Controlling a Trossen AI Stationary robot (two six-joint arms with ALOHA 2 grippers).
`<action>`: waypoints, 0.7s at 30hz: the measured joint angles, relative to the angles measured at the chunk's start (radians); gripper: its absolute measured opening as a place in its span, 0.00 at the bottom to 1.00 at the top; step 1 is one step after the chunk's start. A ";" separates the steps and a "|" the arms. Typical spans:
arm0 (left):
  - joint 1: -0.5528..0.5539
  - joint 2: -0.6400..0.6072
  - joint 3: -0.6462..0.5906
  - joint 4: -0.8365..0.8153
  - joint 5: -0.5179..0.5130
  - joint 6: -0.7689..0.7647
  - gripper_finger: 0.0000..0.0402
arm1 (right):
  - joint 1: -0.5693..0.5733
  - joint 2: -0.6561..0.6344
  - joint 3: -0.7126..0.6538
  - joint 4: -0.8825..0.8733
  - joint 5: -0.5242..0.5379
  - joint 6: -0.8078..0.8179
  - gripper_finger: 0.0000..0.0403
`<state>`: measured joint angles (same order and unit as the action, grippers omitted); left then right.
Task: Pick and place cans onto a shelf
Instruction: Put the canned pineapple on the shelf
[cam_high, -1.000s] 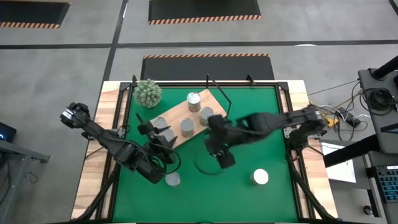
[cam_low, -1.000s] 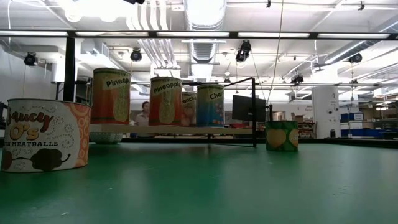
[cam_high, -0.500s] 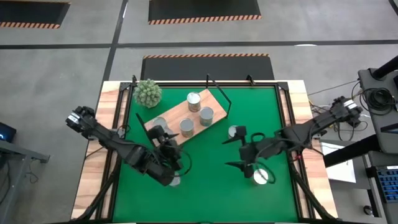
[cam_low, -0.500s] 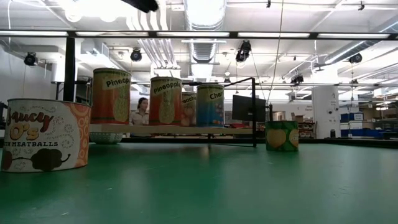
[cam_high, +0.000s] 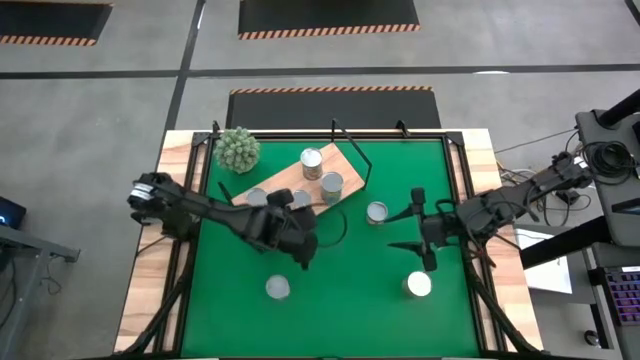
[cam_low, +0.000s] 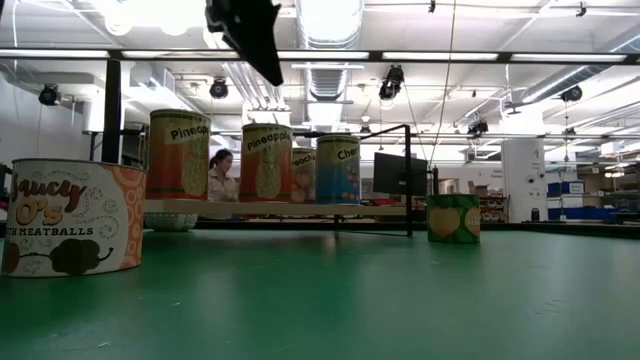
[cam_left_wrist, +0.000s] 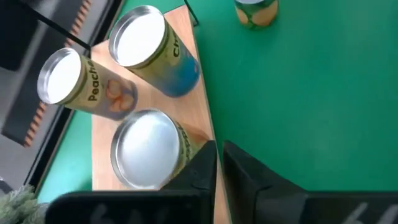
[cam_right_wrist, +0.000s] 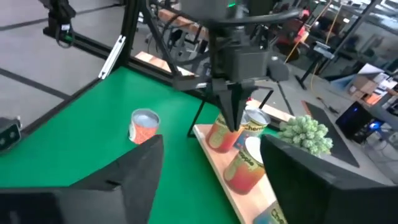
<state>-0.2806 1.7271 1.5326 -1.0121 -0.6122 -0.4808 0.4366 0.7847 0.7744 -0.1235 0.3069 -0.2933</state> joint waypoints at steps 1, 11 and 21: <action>0.018 0.000 0.008 0.001 0.021 0.014 0.03 | 0.000 -0.009 -0.005 -0.005 0.000 -0.011 0.56; 0.163 0.002 0.015 0.009 0.081 0.072 0.00 | 0.000 -0.121 -0.011 -0.108 0.000 -0.047 0.10; 0.213 0.027 -0.009 0.007 0.068 0.045 0.00 | 0.000 -0.193 -0.042 -0.114 0.001 -0.049 0.03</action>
<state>-0.0681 1.7545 1.5234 -1.0054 -0.5444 -0.4357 0.4366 0.5916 0.7327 -0.2377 0.3079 -0.3420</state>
